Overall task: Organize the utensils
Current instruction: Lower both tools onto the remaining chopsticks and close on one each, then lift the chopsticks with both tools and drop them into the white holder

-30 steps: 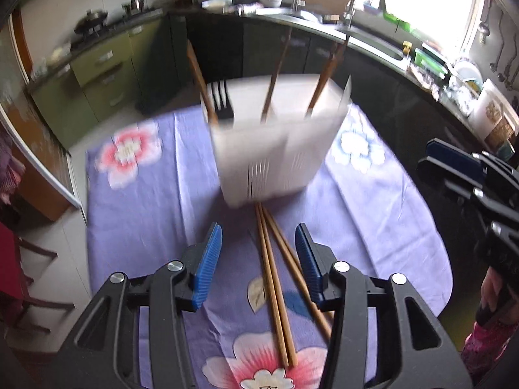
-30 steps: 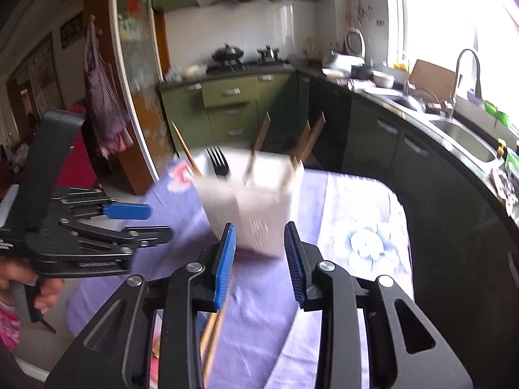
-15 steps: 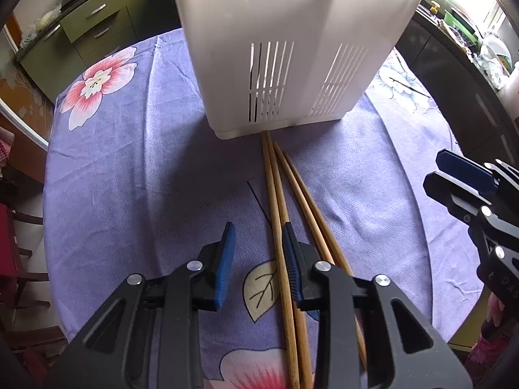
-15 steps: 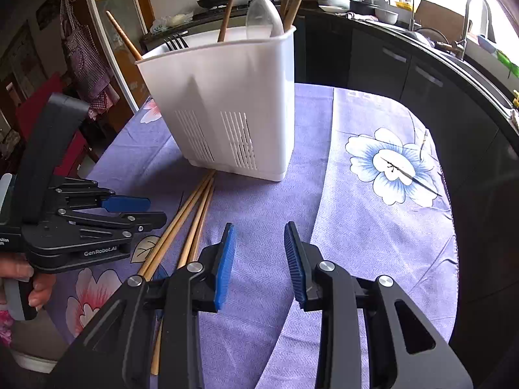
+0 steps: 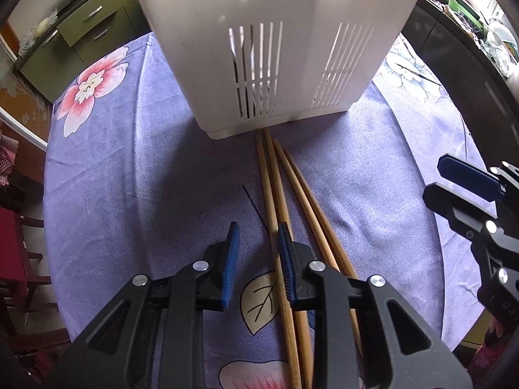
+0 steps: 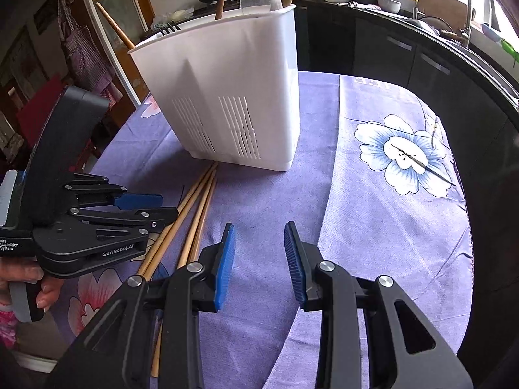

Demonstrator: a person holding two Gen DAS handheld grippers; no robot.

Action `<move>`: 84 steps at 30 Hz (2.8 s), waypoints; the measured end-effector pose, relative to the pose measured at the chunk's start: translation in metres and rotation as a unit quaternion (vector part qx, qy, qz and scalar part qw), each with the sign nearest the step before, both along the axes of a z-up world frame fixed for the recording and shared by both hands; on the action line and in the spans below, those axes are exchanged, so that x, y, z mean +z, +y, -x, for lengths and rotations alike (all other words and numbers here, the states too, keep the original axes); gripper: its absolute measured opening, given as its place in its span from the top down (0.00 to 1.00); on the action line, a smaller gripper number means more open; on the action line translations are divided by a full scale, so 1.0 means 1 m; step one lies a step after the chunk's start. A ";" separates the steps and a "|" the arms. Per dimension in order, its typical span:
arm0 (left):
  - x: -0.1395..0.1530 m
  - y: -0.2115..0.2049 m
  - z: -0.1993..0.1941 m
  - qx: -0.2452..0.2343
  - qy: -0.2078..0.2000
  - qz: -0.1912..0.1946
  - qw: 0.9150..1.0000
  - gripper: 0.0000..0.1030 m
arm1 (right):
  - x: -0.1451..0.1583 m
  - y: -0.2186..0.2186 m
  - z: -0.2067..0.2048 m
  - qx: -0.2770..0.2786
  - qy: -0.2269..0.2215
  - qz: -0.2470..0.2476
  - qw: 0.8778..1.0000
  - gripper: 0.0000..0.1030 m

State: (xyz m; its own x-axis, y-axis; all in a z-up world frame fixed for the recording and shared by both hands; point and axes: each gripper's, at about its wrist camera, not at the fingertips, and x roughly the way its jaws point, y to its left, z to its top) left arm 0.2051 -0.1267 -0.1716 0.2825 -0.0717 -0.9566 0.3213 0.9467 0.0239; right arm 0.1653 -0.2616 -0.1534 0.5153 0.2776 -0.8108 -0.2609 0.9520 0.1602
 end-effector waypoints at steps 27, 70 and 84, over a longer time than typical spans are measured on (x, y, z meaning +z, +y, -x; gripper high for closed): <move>-0.005 0.064 0.006 0.041 -0.001 0.005 0.999 0.94 | -0.035 0.074 -0.034 0.054 0.062 0.054 0.995 0.75; 0.113 0.075 0.068 0.018 -0.112 0.070 0.991 0.95 | 0.087 0.032 0.048 0.035 -0.078 -0.018 0.996 0.94; 0.150 0.066 0.102 -0.008 -0.147 0.080 0.986 0.95 | 0.109 0.022 0.081 0.039 -0.108 -0.028 0.993 0.94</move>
State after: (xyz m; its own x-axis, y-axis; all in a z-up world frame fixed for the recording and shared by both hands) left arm 0.1026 -0.0611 -0.0218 0.5434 -0.2217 -0.8097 0.3377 0.9407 -0.0310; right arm 0.0841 -0.2392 -0.0440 0.6505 0.3655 -0.6658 -0.3679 0.9185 0.1449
